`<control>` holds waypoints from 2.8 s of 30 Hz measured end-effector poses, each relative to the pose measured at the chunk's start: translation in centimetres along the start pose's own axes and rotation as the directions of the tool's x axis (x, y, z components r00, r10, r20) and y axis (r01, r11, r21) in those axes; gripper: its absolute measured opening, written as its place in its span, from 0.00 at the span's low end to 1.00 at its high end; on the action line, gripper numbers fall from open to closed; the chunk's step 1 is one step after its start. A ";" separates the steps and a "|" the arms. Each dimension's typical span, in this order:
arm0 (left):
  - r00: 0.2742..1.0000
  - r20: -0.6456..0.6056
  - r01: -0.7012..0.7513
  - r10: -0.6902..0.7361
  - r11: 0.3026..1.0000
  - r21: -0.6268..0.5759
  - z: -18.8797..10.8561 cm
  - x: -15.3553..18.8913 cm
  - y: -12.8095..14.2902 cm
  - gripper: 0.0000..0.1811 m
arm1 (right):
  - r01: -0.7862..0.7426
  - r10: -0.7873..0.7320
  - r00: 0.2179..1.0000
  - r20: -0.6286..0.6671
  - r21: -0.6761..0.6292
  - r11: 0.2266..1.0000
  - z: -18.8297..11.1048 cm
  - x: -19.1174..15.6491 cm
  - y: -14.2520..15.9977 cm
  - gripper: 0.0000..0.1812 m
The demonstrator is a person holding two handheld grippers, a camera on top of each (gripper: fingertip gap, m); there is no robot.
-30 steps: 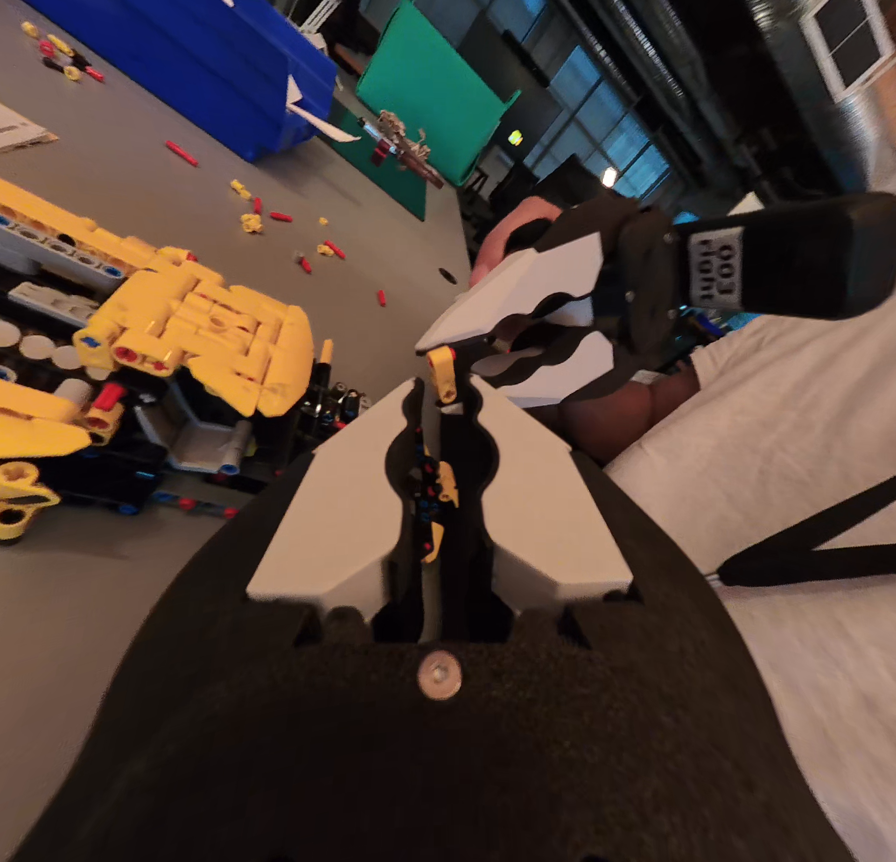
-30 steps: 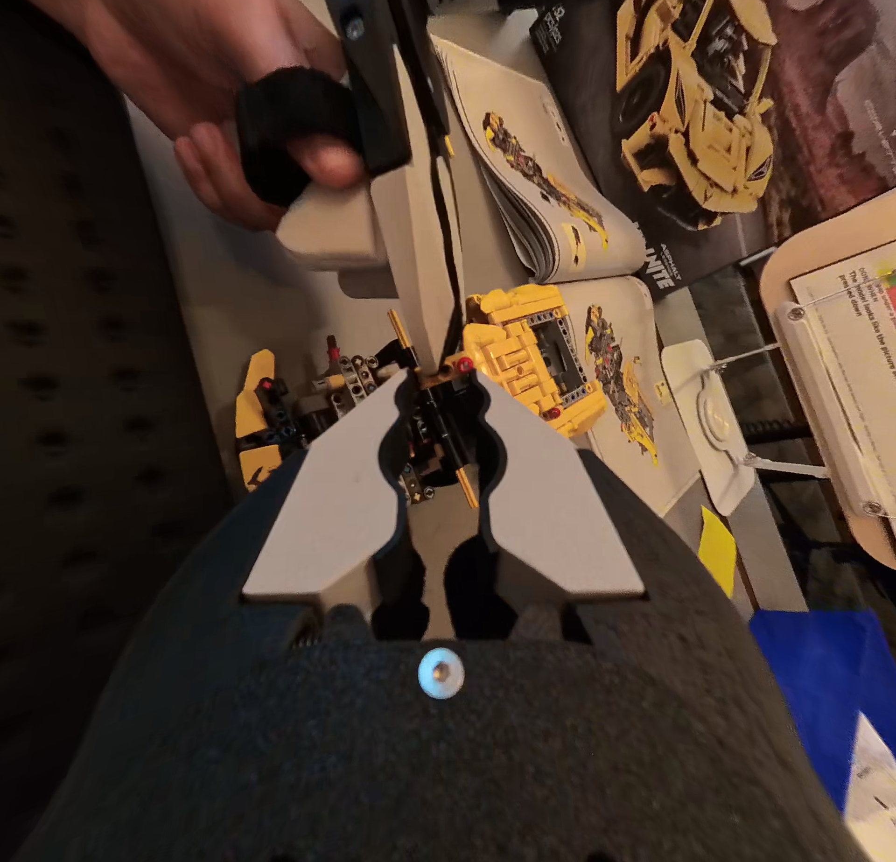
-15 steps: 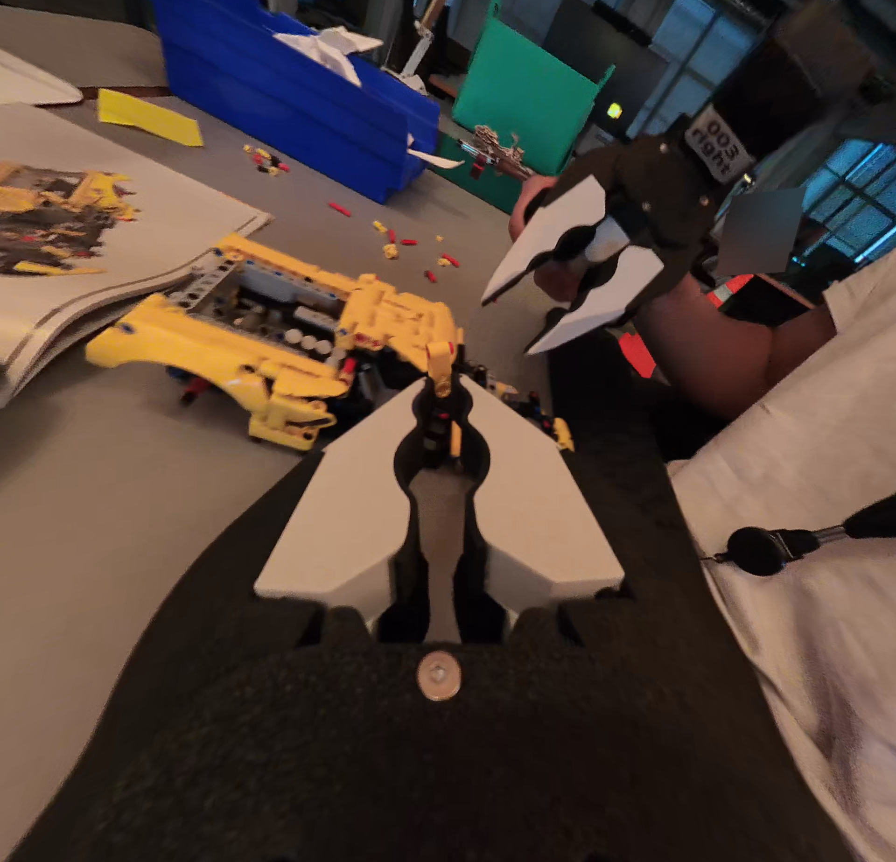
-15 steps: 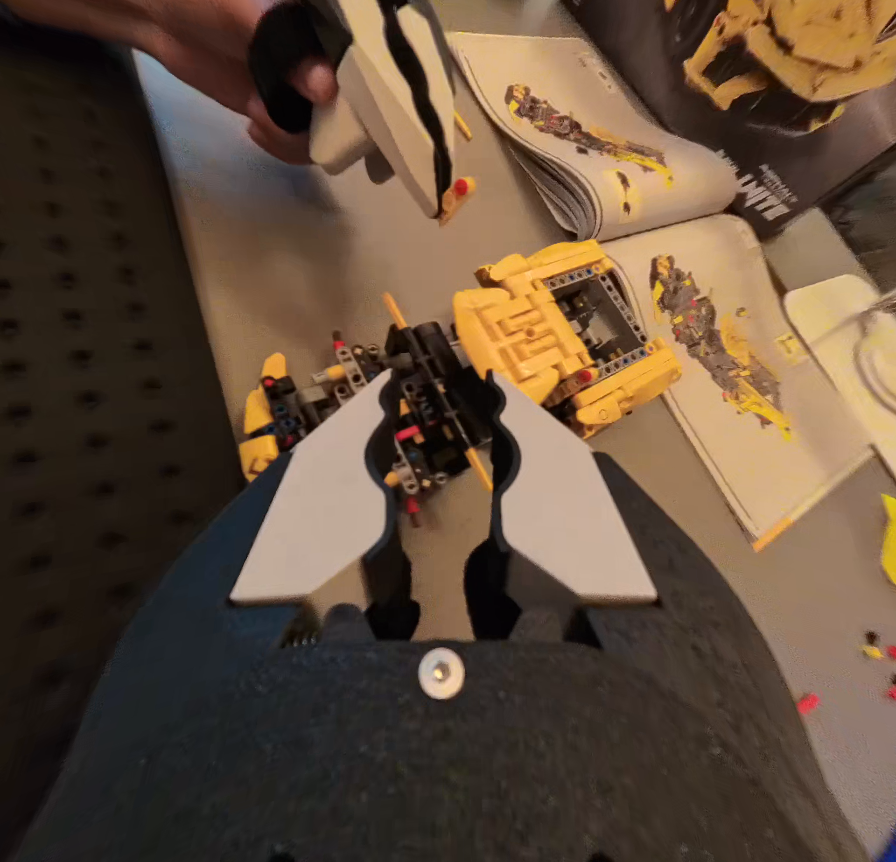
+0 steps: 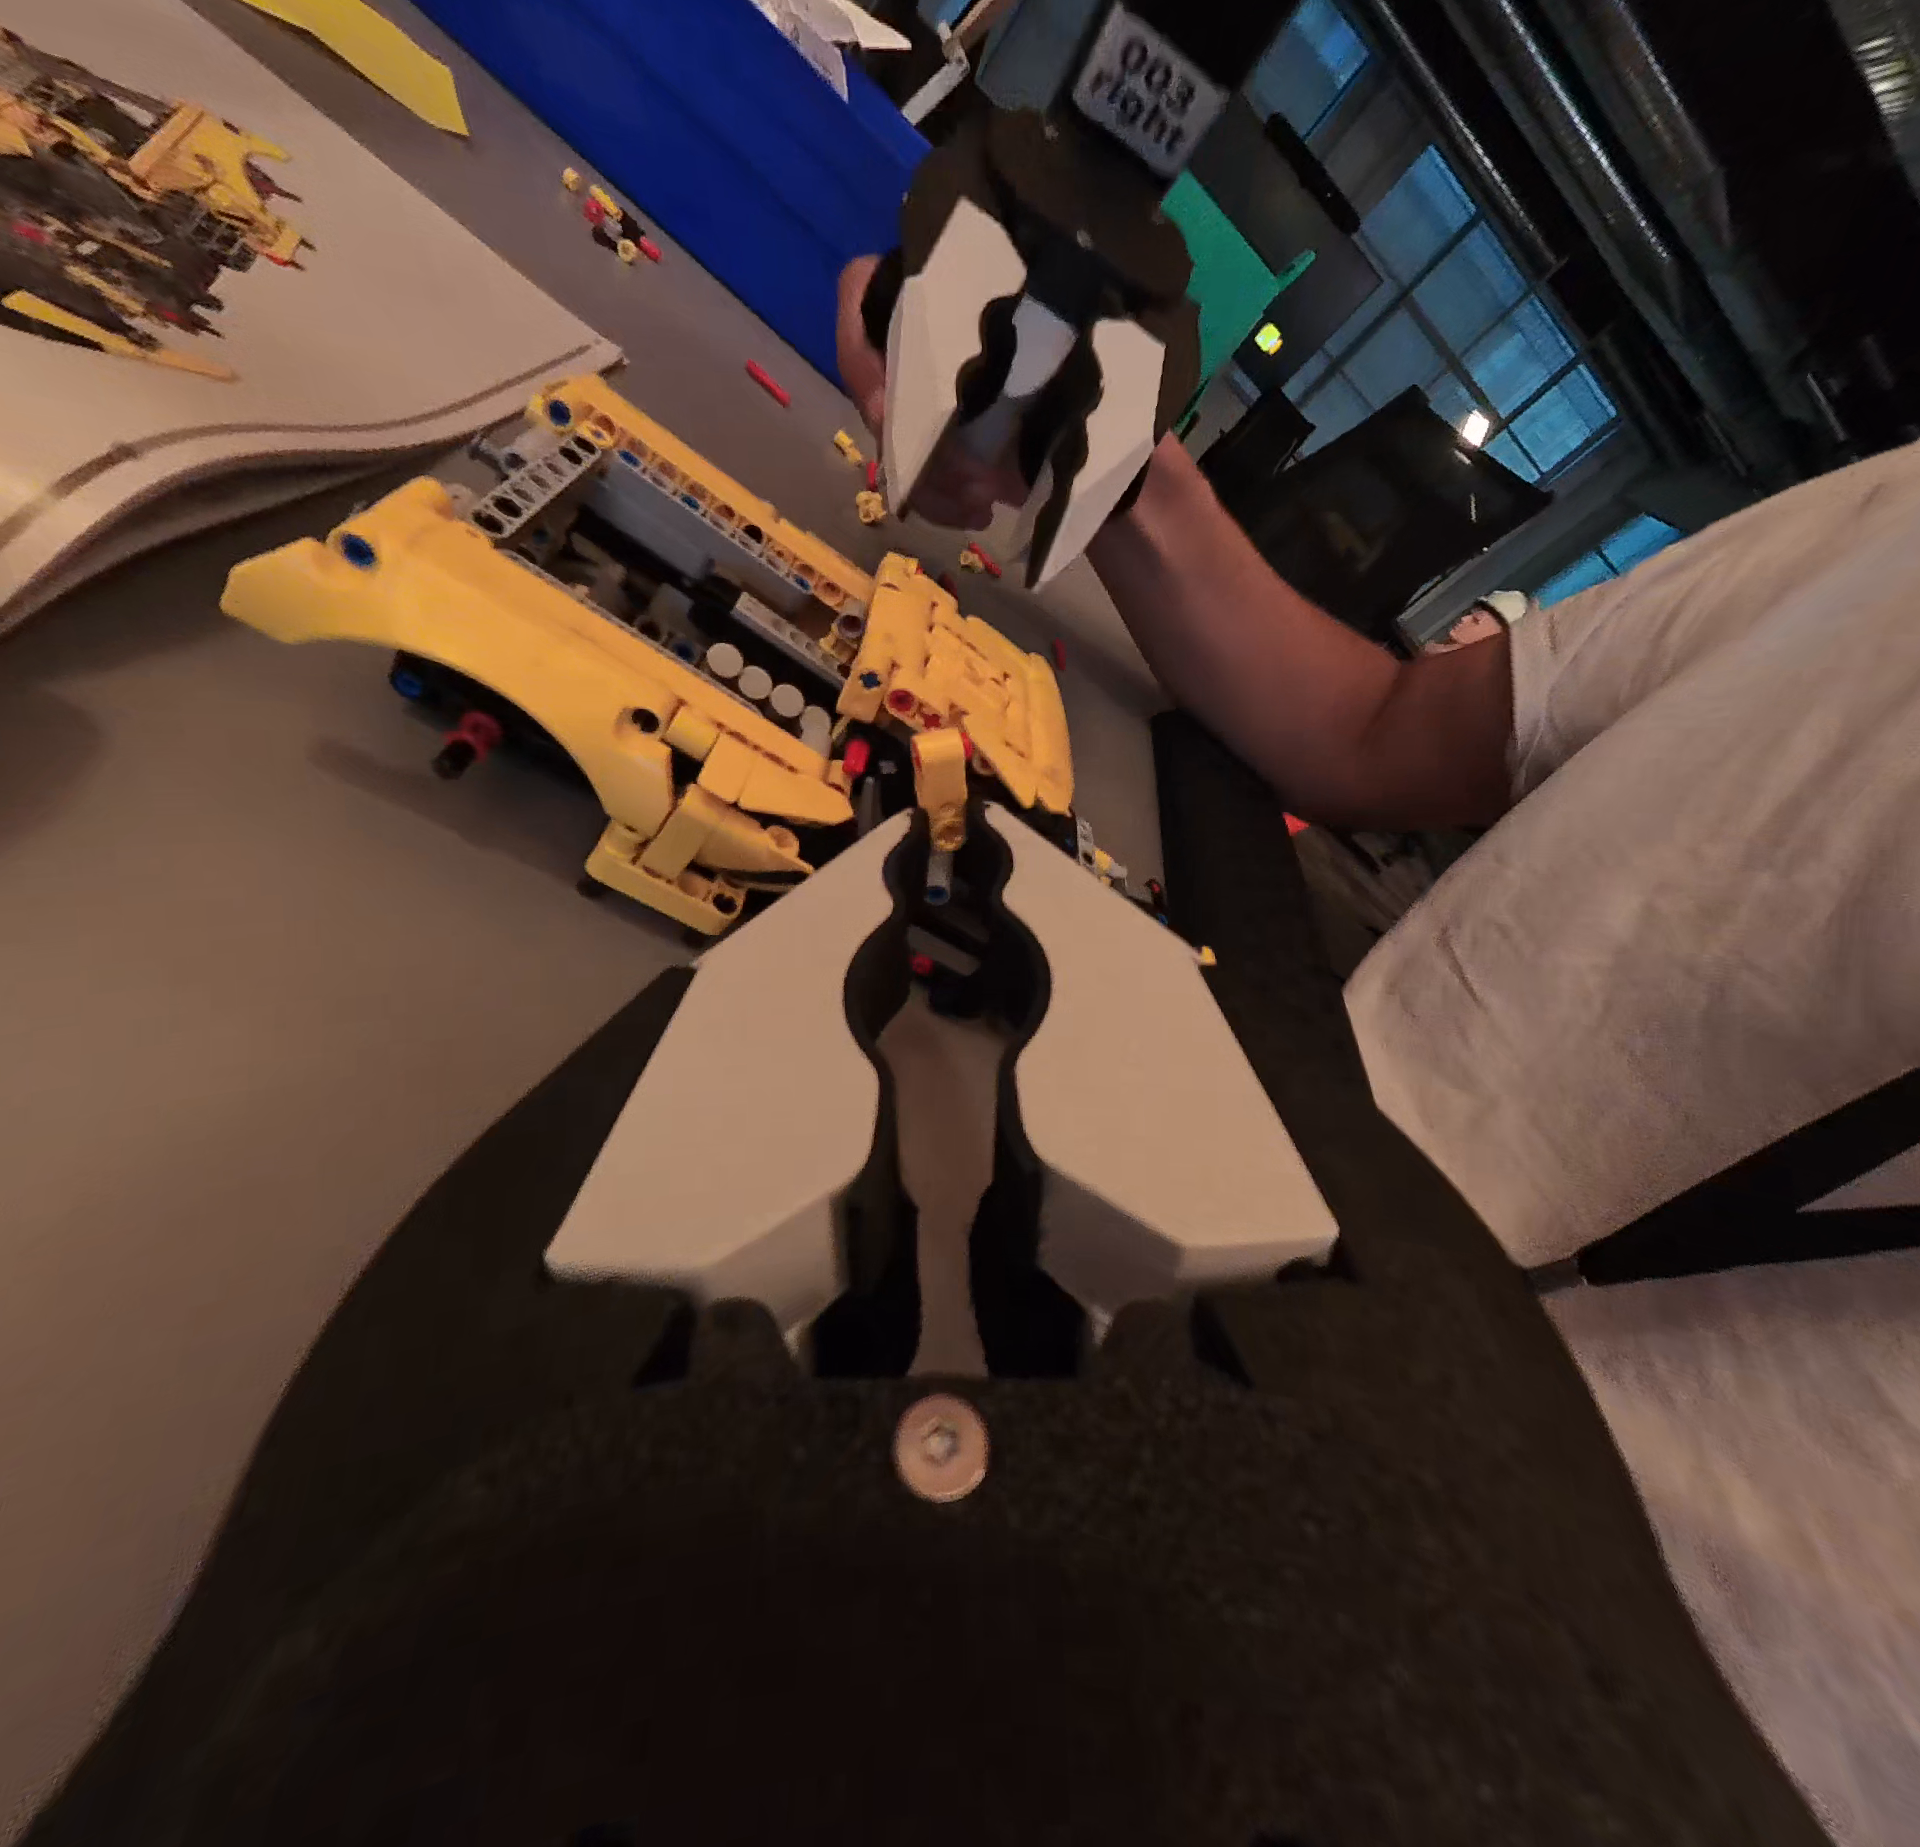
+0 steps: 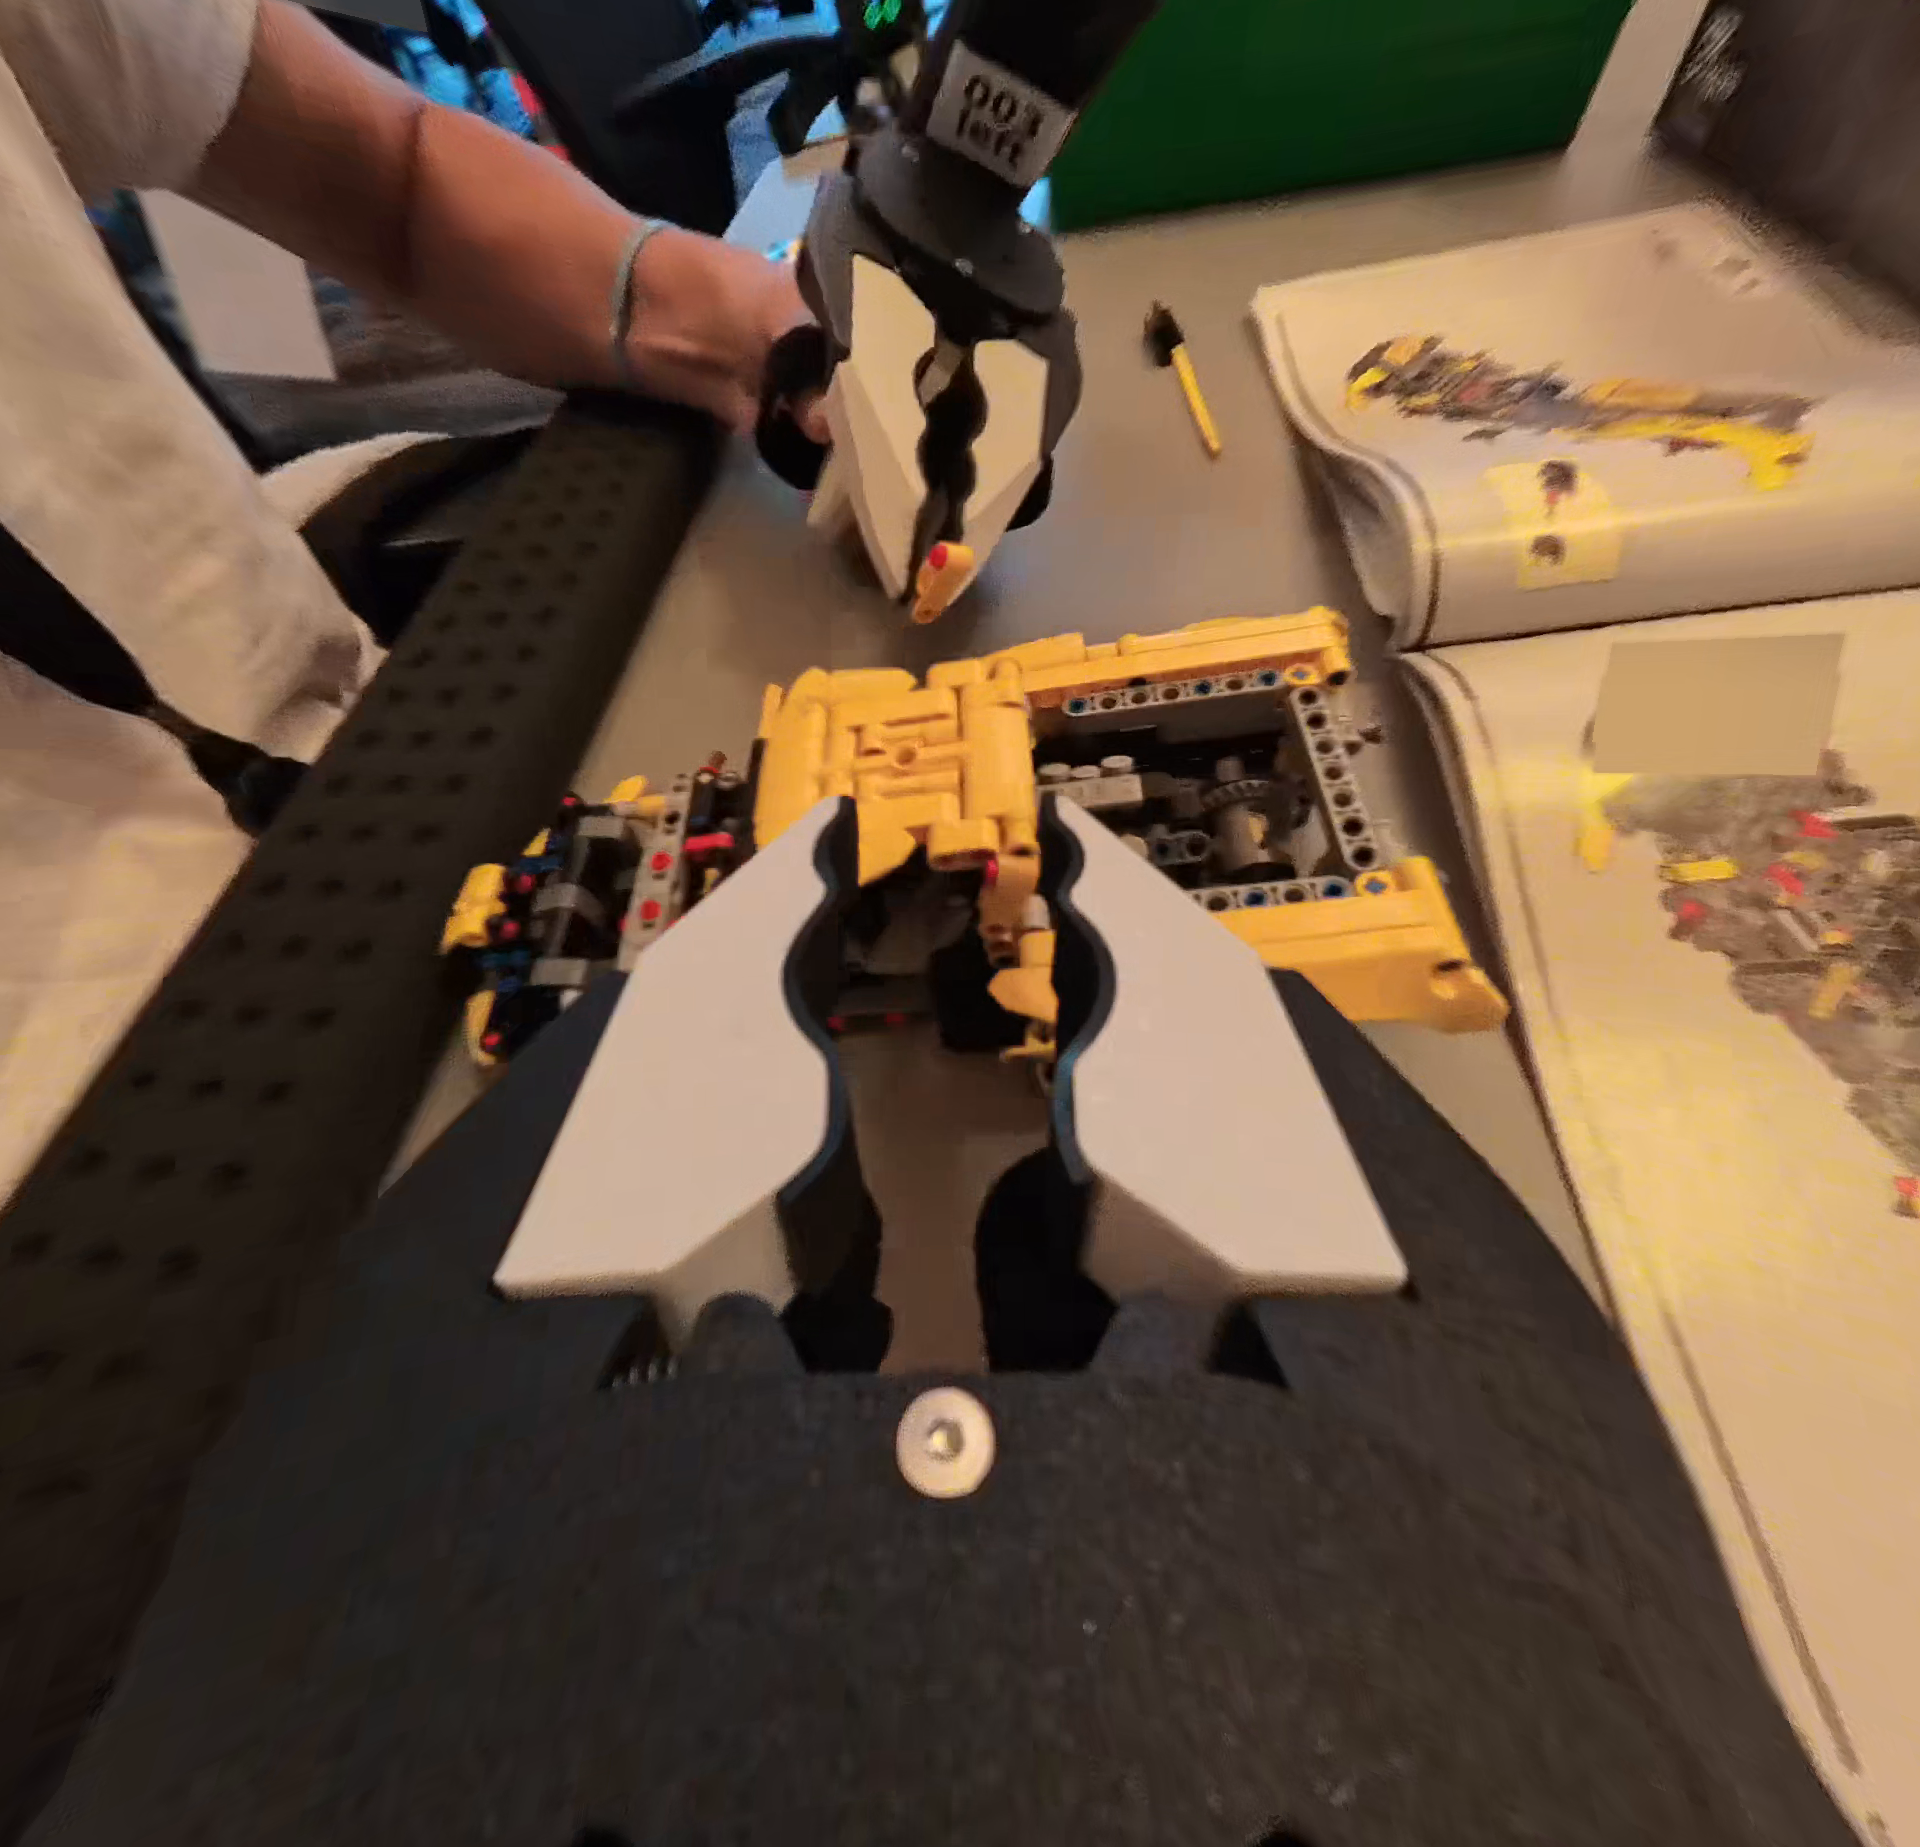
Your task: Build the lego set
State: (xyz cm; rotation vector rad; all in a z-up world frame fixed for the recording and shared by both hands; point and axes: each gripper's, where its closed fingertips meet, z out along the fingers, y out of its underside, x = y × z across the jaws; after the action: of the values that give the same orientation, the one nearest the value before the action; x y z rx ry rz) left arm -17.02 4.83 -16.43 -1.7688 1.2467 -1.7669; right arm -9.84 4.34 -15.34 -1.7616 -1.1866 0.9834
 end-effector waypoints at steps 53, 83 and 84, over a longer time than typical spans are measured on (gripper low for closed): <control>0.506 -0.325 -0.860 0.799 0.496 -0.119 1.9 -1.6 0.7 0.04 | 0.153 -0.151 0.988 0.038 -0.036 0.988 2.1 0.4 3.0 0.11; 0.575 -0.291 -0.817 0.764 0.553 -0.163 2.9 -2.0 0.3 0.04 | 0.175 -0.218 0.975 -0.051 -0.433 0.884 5.8 0.3 -0.2 0.07; 0.575 -0.290 -0.818 0.765 0.552 -0.163 2.9 -2.0 0.3 0.04 | 0.203 -0.261 0.963 -0.064 -0.463 0.863 5.8 0.6 -0.1 0.06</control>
State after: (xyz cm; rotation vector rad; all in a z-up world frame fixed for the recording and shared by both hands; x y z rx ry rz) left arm -14.08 5.23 -18.38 -0.8323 2.0415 -1.2277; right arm -14.90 5.95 -17.67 -1.9369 -1.5977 0.4641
